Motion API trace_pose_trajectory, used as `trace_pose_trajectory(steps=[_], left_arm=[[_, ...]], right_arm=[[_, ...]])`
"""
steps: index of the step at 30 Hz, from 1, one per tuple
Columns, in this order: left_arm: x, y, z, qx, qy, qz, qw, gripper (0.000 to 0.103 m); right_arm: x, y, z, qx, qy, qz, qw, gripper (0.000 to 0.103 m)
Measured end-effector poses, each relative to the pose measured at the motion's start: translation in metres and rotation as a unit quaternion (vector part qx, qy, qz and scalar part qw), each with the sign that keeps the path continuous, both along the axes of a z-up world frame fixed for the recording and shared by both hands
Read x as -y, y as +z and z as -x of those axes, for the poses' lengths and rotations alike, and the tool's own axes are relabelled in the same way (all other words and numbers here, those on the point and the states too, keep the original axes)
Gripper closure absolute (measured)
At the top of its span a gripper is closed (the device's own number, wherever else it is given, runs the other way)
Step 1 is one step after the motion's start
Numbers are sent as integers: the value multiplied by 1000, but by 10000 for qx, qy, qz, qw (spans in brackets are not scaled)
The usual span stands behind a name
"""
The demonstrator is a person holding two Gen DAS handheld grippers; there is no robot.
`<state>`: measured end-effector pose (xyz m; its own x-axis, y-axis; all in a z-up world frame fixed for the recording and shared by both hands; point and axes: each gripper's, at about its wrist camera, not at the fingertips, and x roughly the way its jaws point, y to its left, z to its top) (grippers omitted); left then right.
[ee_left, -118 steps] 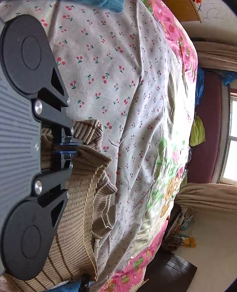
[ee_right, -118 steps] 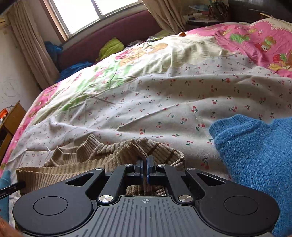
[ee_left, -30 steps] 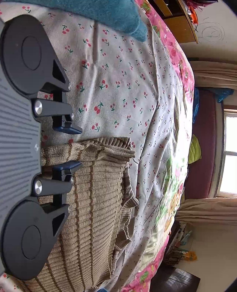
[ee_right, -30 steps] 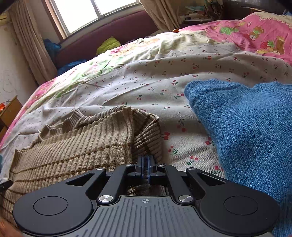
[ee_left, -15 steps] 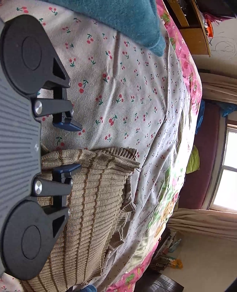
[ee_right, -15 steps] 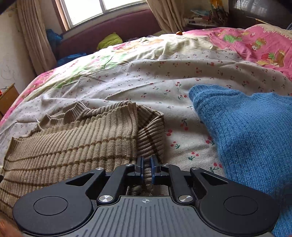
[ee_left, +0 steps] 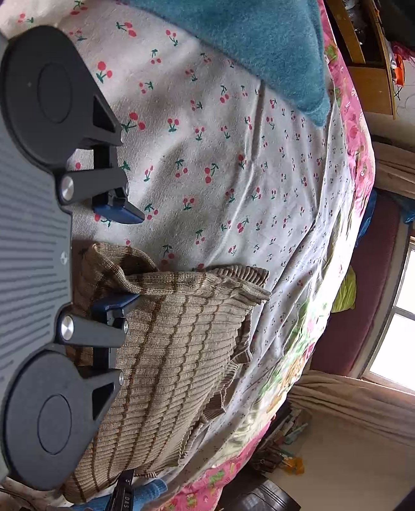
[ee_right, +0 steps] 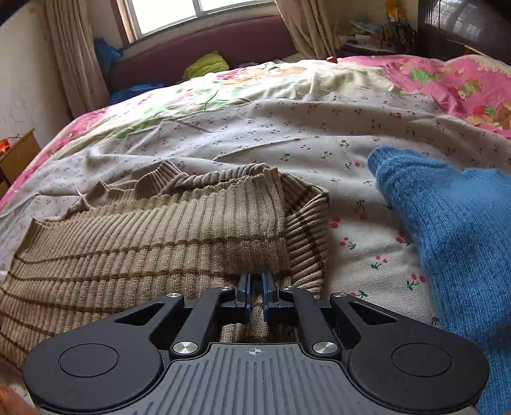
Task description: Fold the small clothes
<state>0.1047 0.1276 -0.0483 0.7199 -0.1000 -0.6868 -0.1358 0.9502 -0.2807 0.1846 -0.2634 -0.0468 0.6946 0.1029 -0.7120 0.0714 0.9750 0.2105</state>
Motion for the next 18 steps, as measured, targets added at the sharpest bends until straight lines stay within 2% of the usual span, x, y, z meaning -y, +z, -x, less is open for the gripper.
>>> trace_pose_trajectory(steps=[3, 7, 9, 11, 13, 15, 18], left_arm=[[-1, 4, 2, 25, 62, 91, 9999, 47], [-1, 14, 15, 179, 232, 291, 9991, 47], [-1, 14, 20, 131, 324, 487, 9982, 46], [0, 8, 21, -67, 365, 618, 9974, 44], [4, 0, 19, -281, 383, 493, 9977, 44], [4, 3, 22, -200, 422, 569, 9973, 44], [-1, 9, 28, -66, 640, 906, 9938, 44]], right_arm=[[4, 15, 7, 119, -113, -160, 9997, 91], [-1, 33, 21, 425, 90, 98, 9990, 91], [-1, 32, 19, 323, 167, 65, 9993, 91], [-5, 22, 10, -76, 339, 111, 9993, 91], [-8, 12, 7, -262, 292, 131, 9991, 91], [-10, 20, 11, -123, 270, 135, 9995, 91], [-20, 42, 17, 175, 394, 131, 9990, 91]])
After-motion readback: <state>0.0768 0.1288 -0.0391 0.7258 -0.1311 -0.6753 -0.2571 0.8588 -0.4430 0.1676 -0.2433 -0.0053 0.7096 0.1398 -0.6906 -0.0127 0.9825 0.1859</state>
